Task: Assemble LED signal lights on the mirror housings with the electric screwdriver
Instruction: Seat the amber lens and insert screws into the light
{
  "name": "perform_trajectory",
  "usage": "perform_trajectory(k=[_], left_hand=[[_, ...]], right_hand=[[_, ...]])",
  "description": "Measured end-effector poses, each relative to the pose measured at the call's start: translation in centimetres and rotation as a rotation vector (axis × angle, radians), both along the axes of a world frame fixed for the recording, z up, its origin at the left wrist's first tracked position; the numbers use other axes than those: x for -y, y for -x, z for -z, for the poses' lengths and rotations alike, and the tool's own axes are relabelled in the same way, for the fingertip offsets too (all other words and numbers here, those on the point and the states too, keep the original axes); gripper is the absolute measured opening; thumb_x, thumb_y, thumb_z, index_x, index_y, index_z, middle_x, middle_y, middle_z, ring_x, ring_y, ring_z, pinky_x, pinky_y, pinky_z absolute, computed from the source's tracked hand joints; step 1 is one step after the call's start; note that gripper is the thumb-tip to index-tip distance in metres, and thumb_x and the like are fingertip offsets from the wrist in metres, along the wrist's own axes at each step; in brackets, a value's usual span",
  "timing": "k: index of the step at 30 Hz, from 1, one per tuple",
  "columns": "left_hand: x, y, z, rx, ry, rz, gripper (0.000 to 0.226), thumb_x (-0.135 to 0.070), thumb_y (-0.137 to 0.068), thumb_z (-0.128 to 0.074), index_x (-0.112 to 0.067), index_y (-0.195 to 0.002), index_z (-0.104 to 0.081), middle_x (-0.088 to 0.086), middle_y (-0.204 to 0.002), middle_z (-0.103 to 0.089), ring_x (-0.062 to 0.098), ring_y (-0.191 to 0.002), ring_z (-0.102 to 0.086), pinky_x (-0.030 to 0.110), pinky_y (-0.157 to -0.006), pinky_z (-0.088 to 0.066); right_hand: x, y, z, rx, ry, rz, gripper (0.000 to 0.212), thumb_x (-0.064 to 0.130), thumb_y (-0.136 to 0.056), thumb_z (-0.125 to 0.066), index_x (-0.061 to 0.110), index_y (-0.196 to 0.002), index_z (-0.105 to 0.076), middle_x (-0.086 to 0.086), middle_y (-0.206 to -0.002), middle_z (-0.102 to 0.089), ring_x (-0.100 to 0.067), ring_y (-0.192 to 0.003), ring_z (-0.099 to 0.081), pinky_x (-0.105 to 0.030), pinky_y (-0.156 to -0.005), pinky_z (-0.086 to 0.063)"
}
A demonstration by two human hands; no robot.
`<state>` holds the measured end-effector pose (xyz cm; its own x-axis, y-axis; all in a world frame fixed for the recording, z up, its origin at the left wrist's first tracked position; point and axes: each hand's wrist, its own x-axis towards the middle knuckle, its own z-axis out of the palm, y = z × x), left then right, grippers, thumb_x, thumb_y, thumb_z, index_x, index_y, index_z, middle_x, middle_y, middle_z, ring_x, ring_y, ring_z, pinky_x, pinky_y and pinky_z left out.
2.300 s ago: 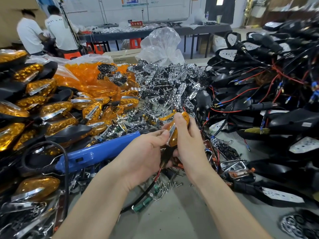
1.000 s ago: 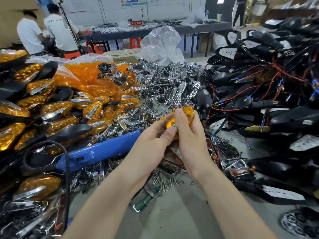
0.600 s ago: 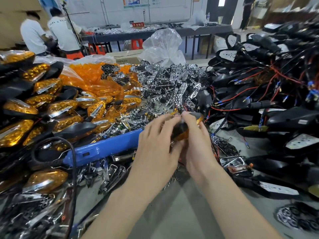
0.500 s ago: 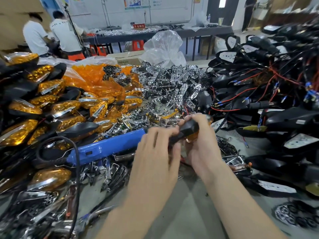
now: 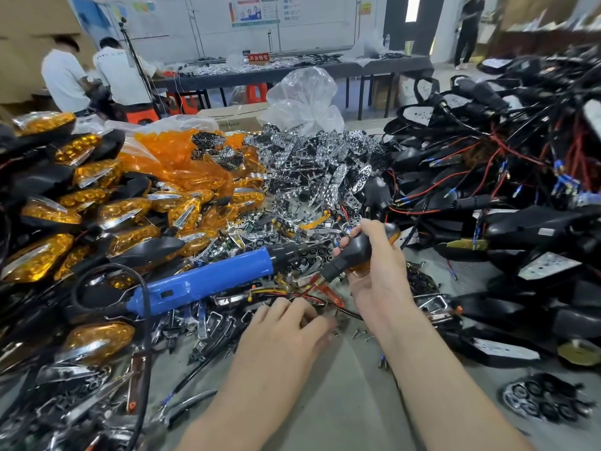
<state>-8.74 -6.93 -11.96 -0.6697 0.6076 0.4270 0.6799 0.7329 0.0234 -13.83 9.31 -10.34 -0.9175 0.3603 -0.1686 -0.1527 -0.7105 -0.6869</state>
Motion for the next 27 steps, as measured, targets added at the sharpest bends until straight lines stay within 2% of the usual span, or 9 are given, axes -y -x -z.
perform_trajectory(k=[3, 8, 11, 14, 16, 18, 21, 24, 27], left_hand=[[-0.1, 0.1, 0.1, -0.013, 0.035, 0.015, 0.02, -0.024, -0.071, -0.09, -0.024, -0.083, -0.073, -0.006, -0.085, -0.065, 0.018, -0.072, -0.061, 0.031, -0.063, -0.053], [-0.3, -0.1, 0.6, -0.016, 0.058, 0.027, 0.029, -0.018, -0.063, -0.092, -0.02, -0.083, -0.072, -0.005, -0.083, -0.065, 0.018, -0.071, -0.062, 0.026, -0.061, -0.051], [-0.4, -0.1, 0.7, -0.04, 0.056, 0.006, 0.018, -0.016, -0.071, -0.085, -0.021, -0.081, -0.072, -0.005, -0.08, -0.064, 0.017, -0.07, -0.06, 0.027, -0.06, -0.05], [-0.3, -0.2, 0.6, -0.041, 0.022, 0.007, 0.003, -0.024, -0.082, -0.073, -0.023, -0.082, -0.071, -0.007, -0.08, -0.063, 0.016, -0.07, -0.061, 0.027, -0.062, -0.051], [-0.1, -0.2, 0.3, 0.054, -0.065, -0.005, 0.013, -0.029, -0.086, -0.055, -0.025, -0.083, -0.067, -0.012, -0.08, -0.06, 0.011, -0.072, -0.059, 0.024, -0.065, -0.049], [0.1, -0.2, 0.1, 0.169, -0.164, -0.022, 0.005, -0.029, -0.085, -0.057, -0.029, -0.087, -0.061, -0.019, -0.082, -0.057, 0.001, -0.077, -0.055, 0.016, -0.069, -0.044], [0.2, 0.0, -0.7, 0.415, -0.458, -0.09, 0.002, -0.037, -0.087, -0.052, -0.039, -0.087, -0.051, -0.023, -0.088, -0.057, -0.003, -0.088, -0.056, 0.014, -0.071, -0.046], [-0.3, 1.0, -2.2, 0.443, -0.754, -0.108, 0.007, -0.03, -0.085, -0.06, -0.036, -0.083, -0.056, -0.023, -0.09, -0.065, 0.0, -0.083, -0.063, 0.016, -0.072, -0.048], [-1.2, 2.6, -3.5, 0.482, -0.85, -0.081, 0.018, -0.018, -0.089, -0.065, -0.034, -0.084, -0.059, -0.02, -0.084, -0.069, 0.002, -0.077, -0.066, 0.014, -0.067, -0.049]], right_hand=[[0.0, 0.2, 0.1, -0.004, 0.006, -0.002, 0.027, 0.017, -0.091, -0.072, 0.009, -0.111, -0.056, -0.01, -0.084, -0.061, -0.017, -0.064, -0.063, -0.031, -0.062, -0.058], [0.0, 0.3, 0.2, -0.019, 0.017, -0.007, 0.027, 0.016, -0.091, -0.072, 0.008, -0.111, -0.057, -0.007, -0.079, -0.062, -0.016, -0.063, -0.062, -0.031, -0.061, -0.057], [-0.1, 0.3, 0.2, -0.032, 0.023, -0.007, 0.025, 0.014, -0.092, -0.071, 0.007, -0.111, -0.056, -0.006, -0.078, -0.062, -0.016, -0.062, -0.061, -0.031, -0.06, -0.057], [-0.1, 0.3, 0.3, -0.039, 0.017, -0.01, 0.024, 0.014, -0.092, -0.071, 0.008, -0.109, -0.056, -0.005, -0.077, -0.062, -0.016, -0.063, -0.061, -0.031, -0.061, -0.058], [-0.1, 0.4, 0.3, -0.047, 0.013, -0.007, 0.022, 0.014, -0.093, -0.071, 0.008, -0.108, -0.056, -0.004, -0.075, -0.063, -0.015, -0.062, -0.061, -0.031, -0.061, -0.057], [0.0, 0.5, 0.3, -0.079, 0.017, -0.02, 0.02, 0.013, -0.094, -0.07, 0.01, -0.107, -0.055, -0.003, -0.074, -0.063, -0.016, -0.061, -0.061, -0.031, -0.059, -0.056], [0.3, 0.4, 0.4, -0.128, -0.034, -0.066, 0.022, 0.02, -0.09, -0.073, 0.013, -0.102, -0.056, -0.002, -0.076, -0.064, -0.016, -0.063, -0.062, -0.032, -0.06, -0.056], [0.6, 0.2, 0.5, -0.131, -0.134, -0.126, 0.023, 0.036, -0.08, -0.077, 0.019, -0.088, -0.063, -0.001, -0.075, -0.064, -0.015, -0.063, -0.062, -0.031, -0.062, -0.056], [1.0, 0.1, 0.3, -0.15, -0.147, -0.134, 0.022, 0.041, -0.085, -0.07, 0.027, -0.068, -0.068, 0.0, -0.073, -0.063, -0.016, -0.062, -0.06, -0.03, -0.063, -0.055]])
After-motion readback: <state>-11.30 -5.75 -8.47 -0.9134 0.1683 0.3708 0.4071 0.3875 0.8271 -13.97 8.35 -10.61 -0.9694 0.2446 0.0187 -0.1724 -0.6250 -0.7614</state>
